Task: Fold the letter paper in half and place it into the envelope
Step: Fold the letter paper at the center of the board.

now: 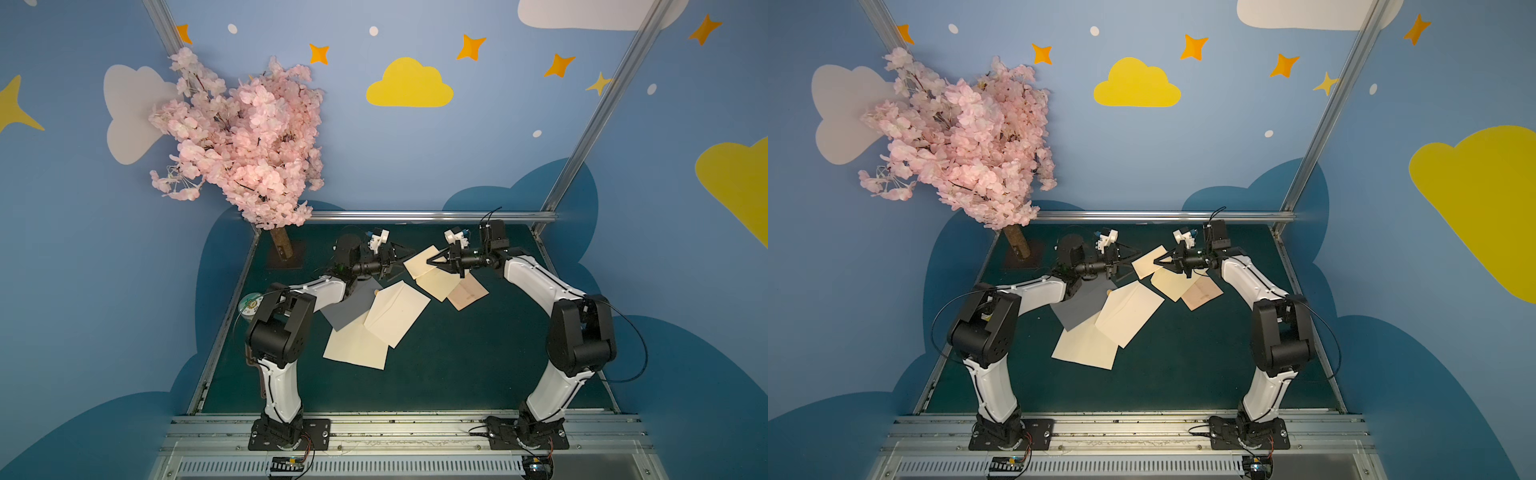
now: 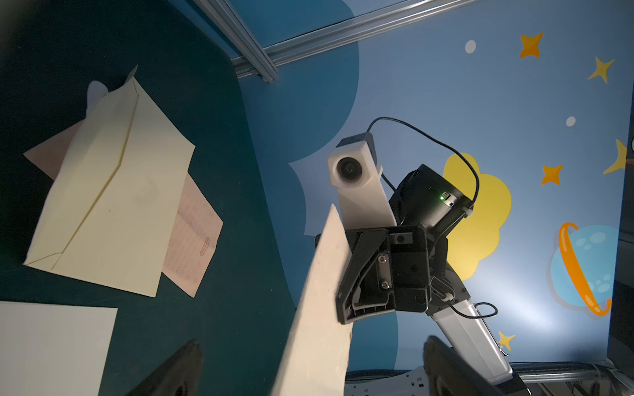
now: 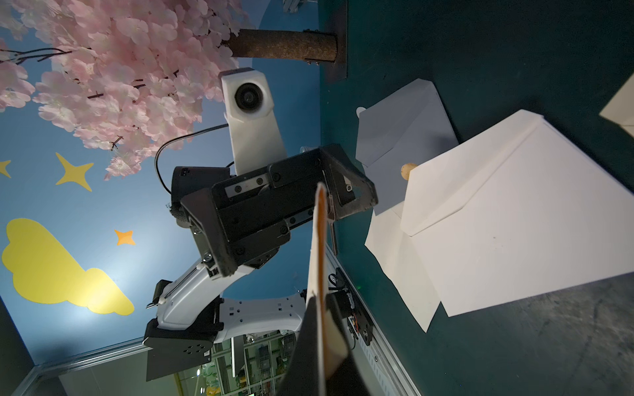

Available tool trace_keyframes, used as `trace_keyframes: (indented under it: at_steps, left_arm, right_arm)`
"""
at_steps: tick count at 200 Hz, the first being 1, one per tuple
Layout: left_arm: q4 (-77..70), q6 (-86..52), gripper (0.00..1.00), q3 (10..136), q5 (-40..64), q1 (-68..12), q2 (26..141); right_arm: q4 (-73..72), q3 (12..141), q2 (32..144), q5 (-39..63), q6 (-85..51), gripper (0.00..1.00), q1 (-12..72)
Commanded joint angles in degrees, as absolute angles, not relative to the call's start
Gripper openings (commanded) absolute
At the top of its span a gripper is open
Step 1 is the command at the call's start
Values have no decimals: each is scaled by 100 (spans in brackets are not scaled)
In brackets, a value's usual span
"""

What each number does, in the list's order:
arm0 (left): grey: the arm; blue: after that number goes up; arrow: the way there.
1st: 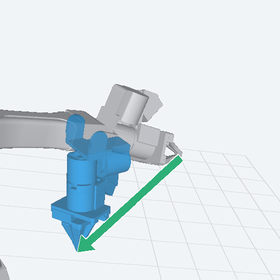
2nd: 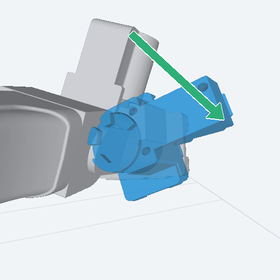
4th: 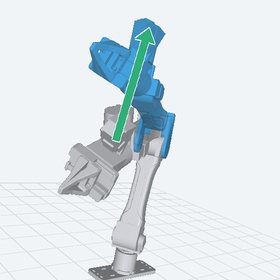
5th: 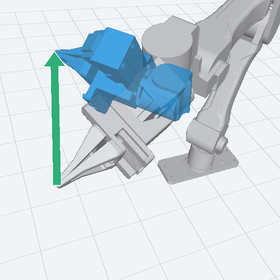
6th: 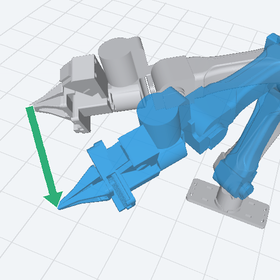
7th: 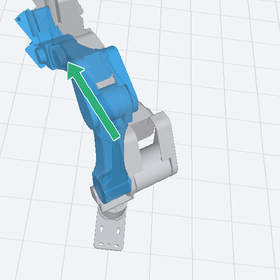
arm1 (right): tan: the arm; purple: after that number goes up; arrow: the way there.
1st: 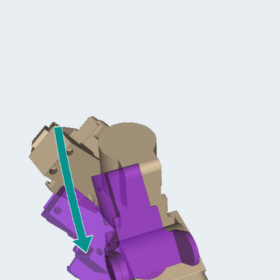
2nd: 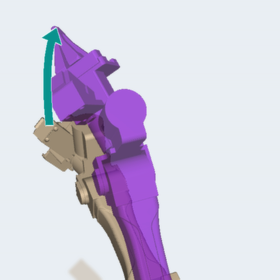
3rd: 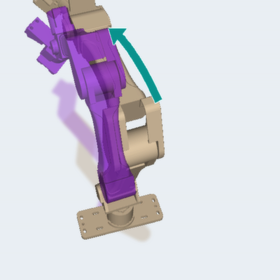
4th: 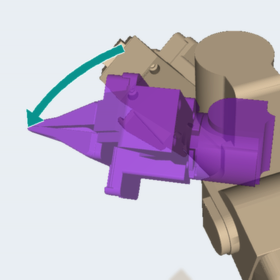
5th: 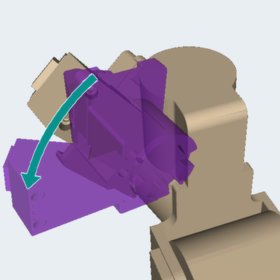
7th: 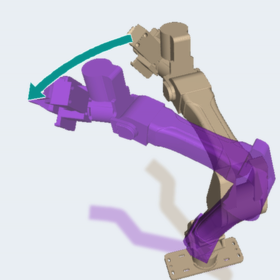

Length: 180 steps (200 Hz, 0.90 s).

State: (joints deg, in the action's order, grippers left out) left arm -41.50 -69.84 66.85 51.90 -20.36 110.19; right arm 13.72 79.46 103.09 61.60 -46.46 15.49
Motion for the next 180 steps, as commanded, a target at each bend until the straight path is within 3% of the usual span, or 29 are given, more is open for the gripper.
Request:
trace_keyframes:
  at_steps: [1,28,55,98,105,126,133,150,180]
  left_arm:
    - [-4015,-6798,96,6877,5432,-2035,11152]
    - [-4016,-6797,83,6908,5558,-2021,11206]
    - [-4091,-6867,60,6977,5618,-2004,11265]
    - [-4157,-7020,4,7139,5617,-1996,11367]
    - [-4157,-7052,3,7162,5597,-1996,11375]
    - [-4059,-7152,3,7172,5384,-2002,11331]
    - [-3991,-7148,3,7150,5274,-2003,11281]
    - [-3675,-7064,3,7047,4864,-2027,11084]
    - [-3213,-7014,3,6828,4025,-2098,10723]
  right_arm:
    - [1315,8195,10482,6317,-4564,0,1574]
    - [1590,8424,10629,6338,-4366,0,1641]
    - [1767,8534,10674,6295,-4237,0,1683]
    - [1794,8522,10635,6217,-4266,0,1747]
    - [1805,8509,10613,6183,-4291,1,1751]
    - [1618,8334,10492,5999,-4617,59,1784]
    - [1445,8225,10440,5933,-4814,70,1801]
    - [552,7761,10288,5772,-5588,76,1832]
    - [-1366,6927,10165,5326,-7027,69,1918]
